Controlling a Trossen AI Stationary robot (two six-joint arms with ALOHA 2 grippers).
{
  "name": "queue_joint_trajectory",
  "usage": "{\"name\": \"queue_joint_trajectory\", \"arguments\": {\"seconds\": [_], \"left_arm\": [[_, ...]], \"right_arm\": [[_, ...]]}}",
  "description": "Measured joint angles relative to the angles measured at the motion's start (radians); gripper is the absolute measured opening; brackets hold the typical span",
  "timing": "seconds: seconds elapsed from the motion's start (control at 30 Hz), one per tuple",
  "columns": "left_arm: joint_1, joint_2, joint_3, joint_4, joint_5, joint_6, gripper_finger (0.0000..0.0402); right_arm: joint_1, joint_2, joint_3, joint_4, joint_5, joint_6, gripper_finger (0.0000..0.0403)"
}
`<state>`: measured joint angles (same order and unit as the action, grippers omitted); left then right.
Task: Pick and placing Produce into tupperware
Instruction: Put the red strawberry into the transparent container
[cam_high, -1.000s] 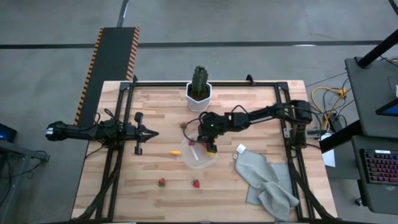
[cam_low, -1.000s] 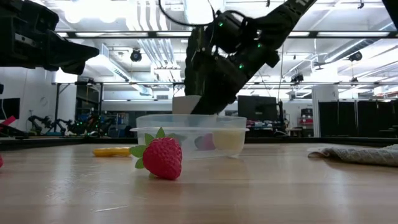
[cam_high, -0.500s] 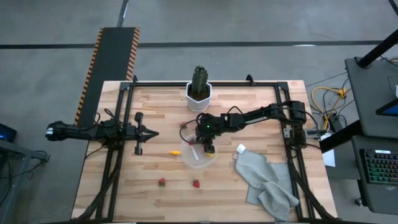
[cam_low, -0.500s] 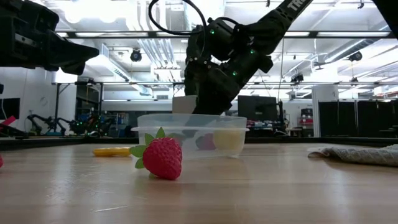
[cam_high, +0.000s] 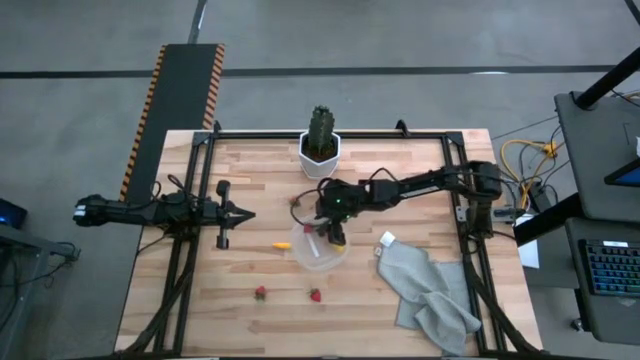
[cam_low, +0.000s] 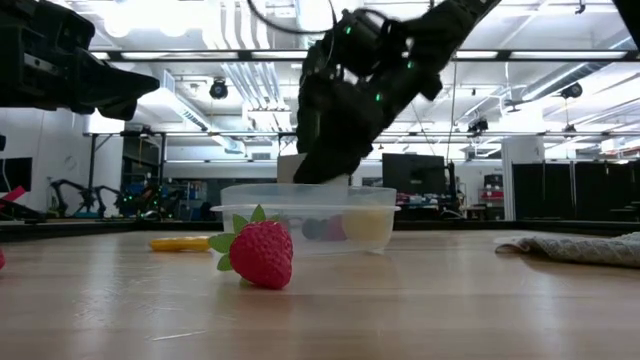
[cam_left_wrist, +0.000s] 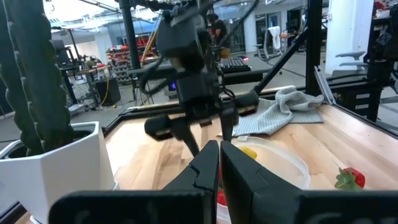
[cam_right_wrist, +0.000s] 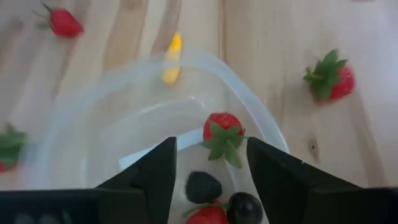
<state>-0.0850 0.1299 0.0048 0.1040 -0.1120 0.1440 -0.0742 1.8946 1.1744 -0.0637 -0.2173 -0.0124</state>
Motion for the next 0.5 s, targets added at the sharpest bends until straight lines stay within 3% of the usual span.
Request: {"name": "queue_joint_trajectory", "arguments": {"seconds": [0.27,0.5], "left_arm": [[0.000,0.000,0.000,0.000,0.000,-0.006,0.0000],[0.000,0.000,0.000,0.000,0.000,-0.008,0.0000]], "right_arm": [[0.026,-0.253,-0.047,-0.126,0.021,0.057,0.0191],[0.145,-0.589,-0.252,-0.081,0.186,0.057,0.0187]]}}
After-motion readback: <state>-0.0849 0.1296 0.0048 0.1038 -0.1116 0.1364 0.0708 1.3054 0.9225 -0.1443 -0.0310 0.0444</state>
